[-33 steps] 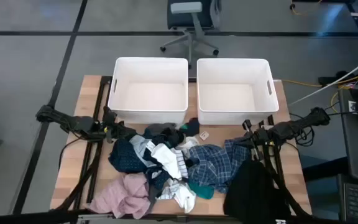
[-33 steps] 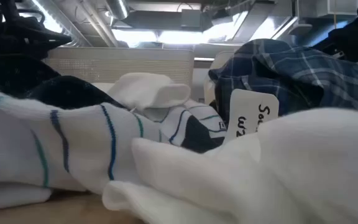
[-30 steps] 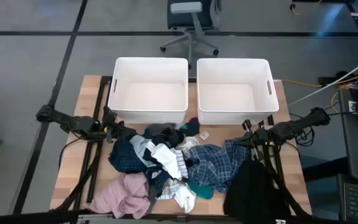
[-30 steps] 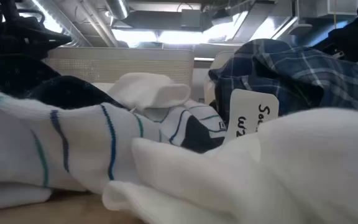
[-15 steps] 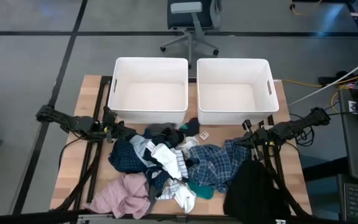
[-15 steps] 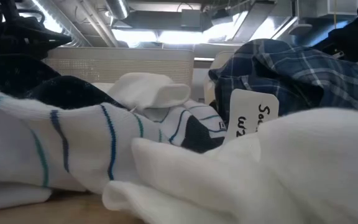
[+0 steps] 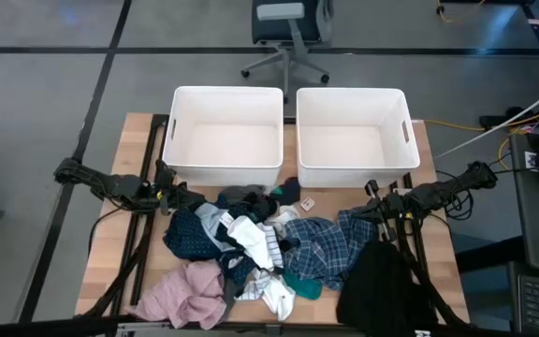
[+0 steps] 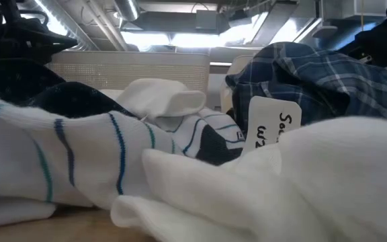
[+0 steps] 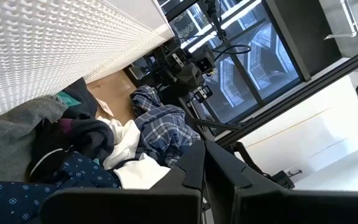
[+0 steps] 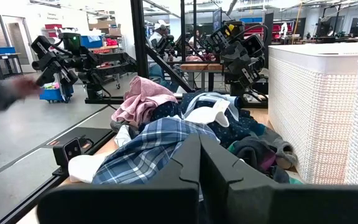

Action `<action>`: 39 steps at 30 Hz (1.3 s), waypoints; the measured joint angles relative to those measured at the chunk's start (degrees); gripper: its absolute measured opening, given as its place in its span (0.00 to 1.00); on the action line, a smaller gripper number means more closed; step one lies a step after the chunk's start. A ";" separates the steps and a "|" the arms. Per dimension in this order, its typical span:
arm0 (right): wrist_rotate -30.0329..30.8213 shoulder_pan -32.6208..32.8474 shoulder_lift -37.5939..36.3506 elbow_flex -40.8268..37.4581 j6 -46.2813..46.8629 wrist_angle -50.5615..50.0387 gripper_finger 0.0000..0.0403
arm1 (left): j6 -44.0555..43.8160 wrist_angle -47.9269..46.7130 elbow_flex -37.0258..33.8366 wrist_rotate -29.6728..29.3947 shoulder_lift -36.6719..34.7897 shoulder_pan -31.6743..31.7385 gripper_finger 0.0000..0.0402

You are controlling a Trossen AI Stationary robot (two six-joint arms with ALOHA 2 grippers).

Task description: Sort clothes

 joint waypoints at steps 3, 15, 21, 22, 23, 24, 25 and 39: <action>0.00 0.00 -0.01 0.00 0.00 0.00 0.01 | 0.00 0.00 -0.01 0.00 0.00 0.00 0.00; 0.05 -0.01 0.00 0.07 0.00 0.09 0.01 | 6.03 0.27 0.00 -4.02 0.02 0.03 0.00; 1.41 0.00 0.02 0.07 -0.02 2.42 0.01 | 18.58 0.26 0.01 -4.68 0.02 0.03 0.00; 2.70 0.00 0.01 0.07 -0.02 3.41 0.01 | 21.04 0.27 0.00 -4.91 0.00 0.02 0.00; 4.33 0.00 0.01 0.07 0.02 4.17 0.01 | 23.16 0.28 0.01 -4.97 0.02 0.00 0.00; 5.86 -0.01 0.01 0.07 0.28 4.88 0.01 | 25.40 0.27 0.01 -5.03 0.02 0.00 0.00; 7.15 0.00 0.03 0.07 0.74 5.77 0.01 | 27.33 0.28 -0.02 -5.08 0.02 0.00 0.00; 15.52 0.00 18.62 16.79 1.03 3.66 0.01 | 47.64 4.39 0.01 -5.22 -0.04 0.00 0.00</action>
